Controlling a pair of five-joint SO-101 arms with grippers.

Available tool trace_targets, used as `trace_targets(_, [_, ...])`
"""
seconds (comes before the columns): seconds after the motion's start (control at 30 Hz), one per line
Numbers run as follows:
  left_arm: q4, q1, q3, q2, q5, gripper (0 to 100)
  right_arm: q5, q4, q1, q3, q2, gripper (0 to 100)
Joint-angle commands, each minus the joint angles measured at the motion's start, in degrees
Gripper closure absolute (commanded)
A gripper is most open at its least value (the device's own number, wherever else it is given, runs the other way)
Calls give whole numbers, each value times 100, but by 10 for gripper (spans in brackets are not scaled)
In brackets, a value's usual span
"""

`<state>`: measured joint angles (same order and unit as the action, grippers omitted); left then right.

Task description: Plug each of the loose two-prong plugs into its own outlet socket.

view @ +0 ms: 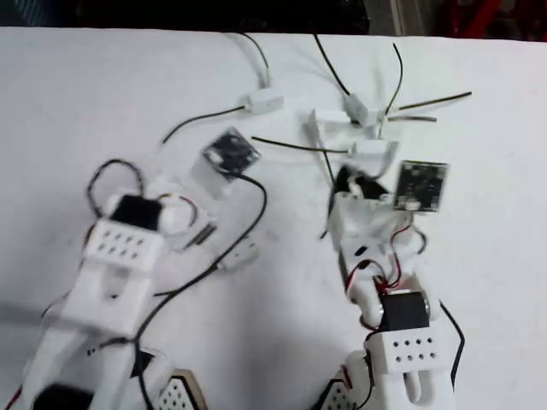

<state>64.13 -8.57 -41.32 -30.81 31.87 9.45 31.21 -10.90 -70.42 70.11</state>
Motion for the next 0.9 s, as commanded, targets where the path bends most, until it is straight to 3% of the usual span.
trace_targets(0.0, [-62, 611, -378, -1341, -580, 855, -325, 470, -523, 440, 92, 981])
trace_targets(0.13, [-369, 1103, -1319, -2149, -870, 854, -501, 716, -1059, 712, -382, 981])
trace_targets(0.5, [-1776, 2879, -3631, -3275, -879, 854, -1196, 119, -2545, 835, -2018, 981])
trace_targets(0.87, [-1837, 3090, -3745, -3319, -905, 854, -1231, -629, -2862, 835, -3398, 981])
